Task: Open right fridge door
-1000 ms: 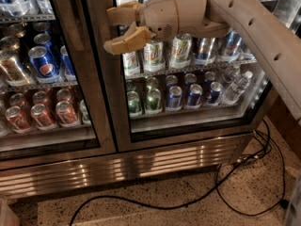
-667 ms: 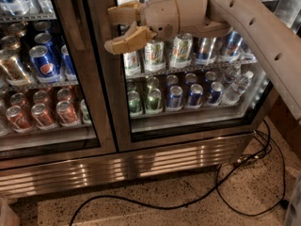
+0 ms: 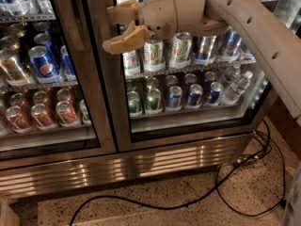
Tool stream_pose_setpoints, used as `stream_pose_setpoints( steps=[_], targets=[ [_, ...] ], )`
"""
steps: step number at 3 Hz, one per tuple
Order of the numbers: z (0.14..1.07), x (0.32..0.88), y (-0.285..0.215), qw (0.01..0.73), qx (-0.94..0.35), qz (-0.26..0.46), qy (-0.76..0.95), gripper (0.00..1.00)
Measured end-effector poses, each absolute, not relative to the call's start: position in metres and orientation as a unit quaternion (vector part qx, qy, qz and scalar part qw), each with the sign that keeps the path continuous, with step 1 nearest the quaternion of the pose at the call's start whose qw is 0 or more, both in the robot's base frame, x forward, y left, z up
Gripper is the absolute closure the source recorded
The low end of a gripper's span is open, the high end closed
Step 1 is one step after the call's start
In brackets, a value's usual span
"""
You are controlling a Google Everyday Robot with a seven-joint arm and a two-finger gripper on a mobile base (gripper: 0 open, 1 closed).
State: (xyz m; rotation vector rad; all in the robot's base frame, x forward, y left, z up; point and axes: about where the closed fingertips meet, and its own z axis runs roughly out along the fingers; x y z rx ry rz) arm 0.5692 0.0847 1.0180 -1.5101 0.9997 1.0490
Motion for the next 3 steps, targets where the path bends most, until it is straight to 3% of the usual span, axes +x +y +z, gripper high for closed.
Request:
stream_pose_setpoints(
  steps=[1, 3],
  targets=[
    [1.0180, 0.5692, 0.0847, 0.501, -0.625, 0.434, 0.413, 0.53],
    [1.0180, 0.5691, 0.0850, 0.501, -0.625, 0.434, 0.413, 1.00]
  ],
)
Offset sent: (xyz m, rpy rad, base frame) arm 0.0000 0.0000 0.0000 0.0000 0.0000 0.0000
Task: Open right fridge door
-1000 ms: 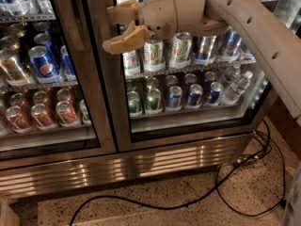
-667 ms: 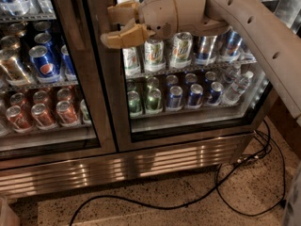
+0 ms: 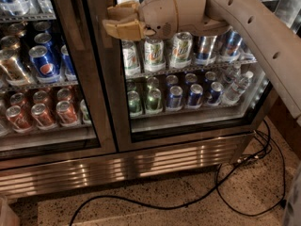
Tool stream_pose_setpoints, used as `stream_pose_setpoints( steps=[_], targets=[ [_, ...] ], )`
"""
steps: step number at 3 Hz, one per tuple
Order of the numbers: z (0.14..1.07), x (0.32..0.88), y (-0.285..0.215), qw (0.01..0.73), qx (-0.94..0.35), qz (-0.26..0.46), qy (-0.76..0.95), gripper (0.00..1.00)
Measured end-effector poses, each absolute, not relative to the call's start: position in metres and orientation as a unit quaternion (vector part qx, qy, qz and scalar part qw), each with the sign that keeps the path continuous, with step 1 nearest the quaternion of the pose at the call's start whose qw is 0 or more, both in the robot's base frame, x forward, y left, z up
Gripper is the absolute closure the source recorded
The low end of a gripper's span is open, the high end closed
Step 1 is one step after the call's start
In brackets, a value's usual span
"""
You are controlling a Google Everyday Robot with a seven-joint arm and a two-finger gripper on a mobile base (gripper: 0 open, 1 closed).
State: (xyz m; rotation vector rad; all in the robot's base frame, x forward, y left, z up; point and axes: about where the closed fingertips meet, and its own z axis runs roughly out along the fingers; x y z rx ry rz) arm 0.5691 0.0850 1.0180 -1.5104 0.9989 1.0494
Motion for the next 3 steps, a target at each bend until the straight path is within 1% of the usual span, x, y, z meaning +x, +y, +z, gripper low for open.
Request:
stream_pose_setpoints(
  steps=[1, 2, 3],
  targets=[
    [1.018, 0.569, 0.086, 0.501, -0.625, 0.435, 0.412, 1.00],
    [1.029, 0.555, 0.095, 0.509, -0.630, 0.435, 0.394, 1.00],
    [1.030, 0.557, 0.098, 0.509, -0.629, 0.435, 0.393, 1.00]
  ],
)
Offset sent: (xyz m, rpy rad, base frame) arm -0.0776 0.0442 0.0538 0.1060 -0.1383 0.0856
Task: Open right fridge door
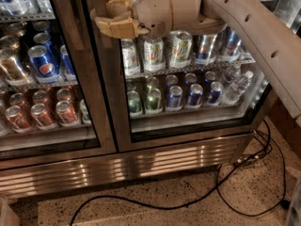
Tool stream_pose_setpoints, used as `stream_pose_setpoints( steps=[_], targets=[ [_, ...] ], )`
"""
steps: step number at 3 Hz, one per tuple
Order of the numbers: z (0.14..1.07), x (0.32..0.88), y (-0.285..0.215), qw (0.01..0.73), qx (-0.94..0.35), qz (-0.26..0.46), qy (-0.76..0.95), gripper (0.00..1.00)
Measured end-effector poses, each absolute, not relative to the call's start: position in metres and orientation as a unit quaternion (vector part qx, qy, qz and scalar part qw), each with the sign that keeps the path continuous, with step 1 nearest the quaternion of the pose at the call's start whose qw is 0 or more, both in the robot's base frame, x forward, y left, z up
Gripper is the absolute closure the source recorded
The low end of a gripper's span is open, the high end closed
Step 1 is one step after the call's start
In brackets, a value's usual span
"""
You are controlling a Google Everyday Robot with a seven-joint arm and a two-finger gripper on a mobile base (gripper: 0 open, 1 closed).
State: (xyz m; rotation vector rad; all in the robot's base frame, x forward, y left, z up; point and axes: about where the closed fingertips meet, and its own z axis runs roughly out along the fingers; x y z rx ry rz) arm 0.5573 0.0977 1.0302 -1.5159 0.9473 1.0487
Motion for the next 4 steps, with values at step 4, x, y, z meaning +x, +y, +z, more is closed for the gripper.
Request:
stream_pose_setpoints(
  steps=[4],
  targets=[
    [1.0332, 0.5591, 0.1031, 0.508, -0.630, 0.436, 0.394, 1.00]
  ],
)
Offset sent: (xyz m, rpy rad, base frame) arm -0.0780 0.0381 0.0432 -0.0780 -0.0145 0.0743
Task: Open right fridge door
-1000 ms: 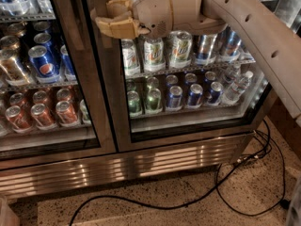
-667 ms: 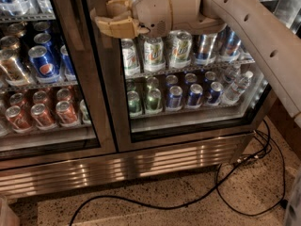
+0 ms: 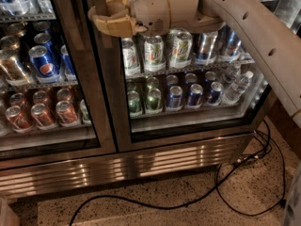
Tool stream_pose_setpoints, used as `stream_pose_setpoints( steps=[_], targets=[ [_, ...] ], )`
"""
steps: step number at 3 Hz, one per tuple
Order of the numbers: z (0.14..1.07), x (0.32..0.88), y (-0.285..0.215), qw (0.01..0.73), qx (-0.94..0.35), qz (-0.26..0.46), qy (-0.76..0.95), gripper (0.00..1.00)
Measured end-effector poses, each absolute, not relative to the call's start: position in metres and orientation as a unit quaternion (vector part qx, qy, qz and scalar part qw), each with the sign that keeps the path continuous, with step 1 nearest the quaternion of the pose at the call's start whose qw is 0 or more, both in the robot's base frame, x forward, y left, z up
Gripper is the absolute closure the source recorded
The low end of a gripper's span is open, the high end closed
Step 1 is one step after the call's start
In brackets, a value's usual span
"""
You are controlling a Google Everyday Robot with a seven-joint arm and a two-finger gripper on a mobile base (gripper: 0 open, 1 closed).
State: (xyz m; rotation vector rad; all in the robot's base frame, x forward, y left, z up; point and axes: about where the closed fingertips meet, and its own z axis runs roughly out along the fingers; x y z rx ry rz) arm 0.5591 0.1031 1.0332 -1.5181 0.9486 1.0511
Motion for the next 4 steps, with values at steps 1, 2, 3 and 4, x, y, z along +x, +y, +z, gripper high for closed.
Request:
stream_pose_setpoints(
  steps=[1, 2, 3, 4],
  targets=[
    [1.033, 0.562, 0.104, 0.508, -0.630, 0.436, 0.393, 1.00],
    [1.037, 0.560, 0.111, 0.506, -0.633, 0.440, 0.386, 1.00],
    [1.037, 0.560, 0.111, 0.506, -0.634, 0.440, 0.386, 1.00],
    [1.041, 0.557, 0.116, 0.503, -0.636, 0.443, 0.382, 1.00]
  ],
)
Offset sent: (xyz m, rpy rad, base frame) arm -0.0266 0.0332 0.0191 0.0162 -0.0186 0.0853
